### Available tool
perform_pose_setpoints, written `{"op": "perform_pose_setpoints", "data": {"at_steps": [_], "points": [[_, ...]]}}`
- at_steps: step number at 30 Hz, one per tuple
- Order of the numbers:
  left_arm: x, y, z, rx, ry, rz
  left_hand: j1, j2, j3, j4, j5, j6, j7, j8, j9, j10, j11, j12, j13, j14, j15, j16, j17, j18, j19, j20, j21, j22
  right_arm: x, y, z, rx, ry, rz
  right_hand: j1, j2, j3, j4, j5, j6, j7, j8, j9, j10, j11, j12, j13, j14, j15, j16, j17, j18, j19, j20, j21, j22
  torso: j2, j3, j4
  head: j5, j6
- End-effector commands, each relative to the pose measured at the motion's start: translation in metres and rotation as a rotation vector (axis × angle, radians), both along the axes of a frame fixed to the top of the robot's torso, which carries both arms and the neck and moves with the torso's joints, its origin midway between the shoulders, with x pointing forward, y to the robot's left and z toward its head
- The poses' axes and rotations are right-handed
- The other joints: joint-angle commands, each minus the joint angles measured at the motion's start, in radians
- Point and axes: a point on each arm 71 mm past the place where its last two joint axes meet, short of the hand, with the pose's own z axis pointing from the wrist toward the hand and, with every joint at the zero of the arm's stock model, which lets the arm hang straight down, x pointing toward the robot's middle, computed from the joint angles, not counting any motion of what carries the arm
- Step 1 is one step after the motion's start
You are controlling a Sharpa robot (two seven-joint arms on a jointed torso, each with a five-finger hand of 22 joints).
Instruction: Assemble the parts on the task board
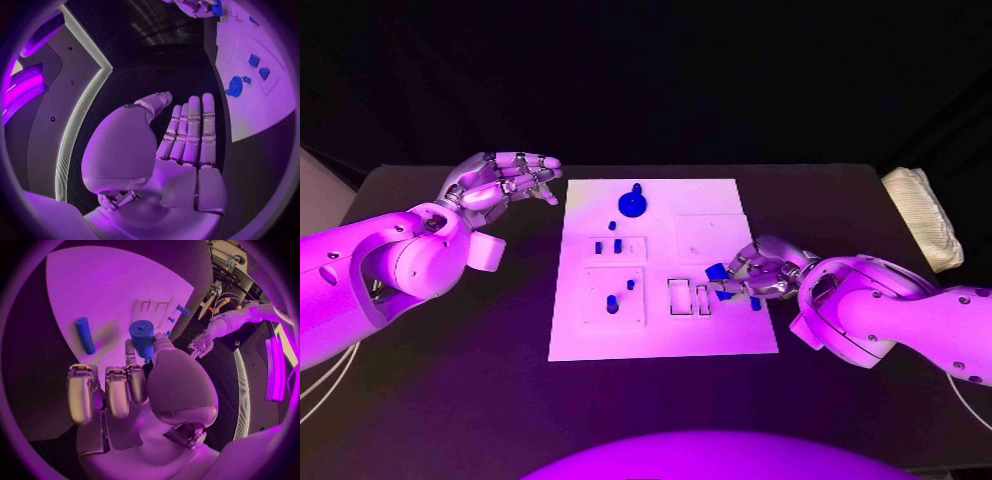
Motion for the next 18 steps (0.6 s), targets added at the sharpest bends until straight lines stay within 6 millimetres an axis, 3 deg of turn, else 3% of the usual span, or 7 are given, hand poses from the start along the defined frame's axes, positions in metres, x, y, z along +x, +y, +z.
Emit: {"op": "perform_pose_setpoints", "data": {"at_steps": [1,5,10,18], "points": [[0.0,-0.002,0.0,-0.012,0.001,-0.018,-0.006,0.006,-0.001,0.003,0.001,-0.004,0.0,-0.002,-0.001,-0.008,-0.002,-0.003,-0.001,0.001,0.003,-0.004,0.0,0.012,0.006,-0.002,-0.004,-0.002,0.0,0.006,0.004,0.068,0.013,-0.005,0.011,0.035,0.008,-0.001,0.004,0.022,-0.013,0.019,0.011,0.024,-0.007,0.006,0.135,0.093,-0.006,0.005,0.209,-0.012,0.089,-0.008,0.01,0.232,0.0,-0.0014,0.0008,-0.003,0.002],[0.0,-0.003,0.0,-0.012,0.002,-0.021,-0.006,0.009,0.0,0.004,0.001,0.001,-0.002,0.001,-0.001,-0.01,-0.002,-0.003,-0.002,0.0,0.003,-0.005,0.001,0.012,0.006,-0.002,-0.006,-0.003,0.001,0.016,0.006,0.075,0.026,0.042,-0.007,0.047,0.019,-0.001,0.008,0.026,-0.016,0.025,0.011,0.029,-0.01,0.01,0.143,0.094,-0.008,0.007,0.215,-0.013,0.091,-0.01,0.019,0.235,0.002,-0.0007,0.0019,-0.004,0.005],[0.0,-0.004,0.0,-0.013,0.003,-0.023,-0.006,0.009,0.0,0.004,0.001,0.001,-0.002,0.001,-0.001,-0.01,-0.002,-0.003,-0.002,0.0,0.003,-0.005,0.001,0.012,0.006,-0.002,-0.006,-0.003,0.002,0.029,0.003,0.05,0.047,0.102,-0.011,0.048,0.02,-0.001,0.009,0.027,-0.016,0.026,0.01,0.03,-0.01,0.01,0.143,0.095,-0.008,0.008,0.217,-0.014,0.091,-0.01,0.02,0.236,0.002,-0.0002,0.0019,-0.003,0.002],[-0.001,-0.004,0.0,-0.012,0.005,-0.025,-0.007,0.009,-0.001,0.004,0.001,0.002,-0.002,0.001,0.0,-0.01,-0.002,-0.003,-0.002,-0.001,0.003,-0.005,0.001,0.012,0.006,-0.002,-0.007,-0.004,0.003,0.043,-0.003,-0.045,0.051,0.174,-0.068,0.026,0.013,-0.001,-0.023,0.029,-0.016,0.037,0.009,0.033,-0.01,0.007,0.147,0.095,-0.008,0.008,0.22,-0.014,0.092,-0.011,0.023,0.238,0.002,-0.0009,0.001,-0.002,-0.002]]}}
